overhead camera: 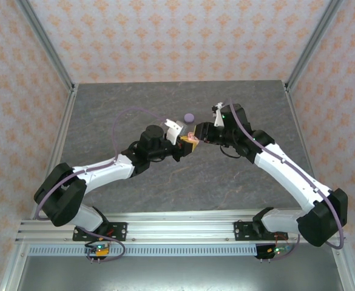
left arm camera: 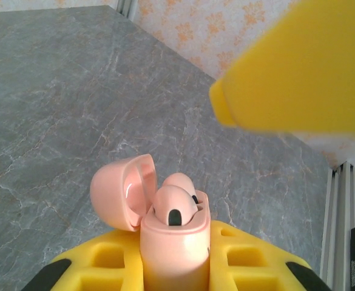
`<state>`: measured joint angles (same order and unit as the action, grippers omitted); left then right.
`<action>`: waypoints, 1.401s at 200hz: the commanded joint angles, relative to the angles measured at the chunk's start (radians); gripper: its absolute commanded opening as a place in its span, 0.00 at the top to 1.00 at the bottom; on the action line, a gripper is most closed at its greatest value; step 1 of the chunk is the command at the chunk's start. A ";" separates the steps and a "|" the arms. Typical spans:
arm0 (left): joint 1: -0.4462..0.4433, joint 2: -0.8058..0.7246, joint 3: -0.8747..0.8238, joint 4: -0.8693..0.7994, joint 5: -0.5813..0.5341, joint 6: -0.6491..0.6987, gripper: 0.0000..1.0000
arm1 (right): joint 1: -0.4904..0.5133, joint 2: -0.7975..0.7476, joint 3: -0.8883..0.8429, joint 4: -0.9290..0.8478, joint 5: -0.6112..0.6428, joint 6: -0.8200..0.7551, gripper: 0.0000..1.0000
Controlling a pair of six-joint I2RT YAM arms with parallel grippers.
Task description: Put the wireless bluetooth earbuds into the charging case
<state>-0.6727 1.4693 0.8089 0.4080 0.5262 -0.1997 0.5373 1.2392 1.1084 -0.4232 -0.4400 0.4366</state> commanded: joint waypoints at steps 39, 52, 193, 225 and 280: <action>-0.019 -0.126 -0.004 -0.085 0.124 0.201 0.91 | -0.084 0.059 0.085 -0.124 -0.077 -0.037 0.75; -0.027 -0.138 0.010 -0.136 0.142 0.245 0.91 | -0.086 0.081 0.102 -0.136 -0.117 -0.043 0.79; -0.053 -0.092 0.099 -0.277 0.107 0.342 0.92 | -0.081 0.161 0.093 -0.095 -0.316 0.001 0.90; -0.053 -0.077 0.111 -0.290 0.084 0.344 0.92 | -0.071 0.156 0.080 -0.091 -0.325 -0.007 0.91; -0.053 -0.067 0.120 -0.289 -0.001 0.333 0.93 | -0.050 0.147 0.071 -0.108 -0.326 -0.026 0.91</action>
<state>-0.7204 1.3945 0.8913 0.1135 0.5888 0.1257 0.4793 1.4017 1.1969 -0.5304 -0.7555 0.4252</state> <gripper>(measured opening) 0.203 0.088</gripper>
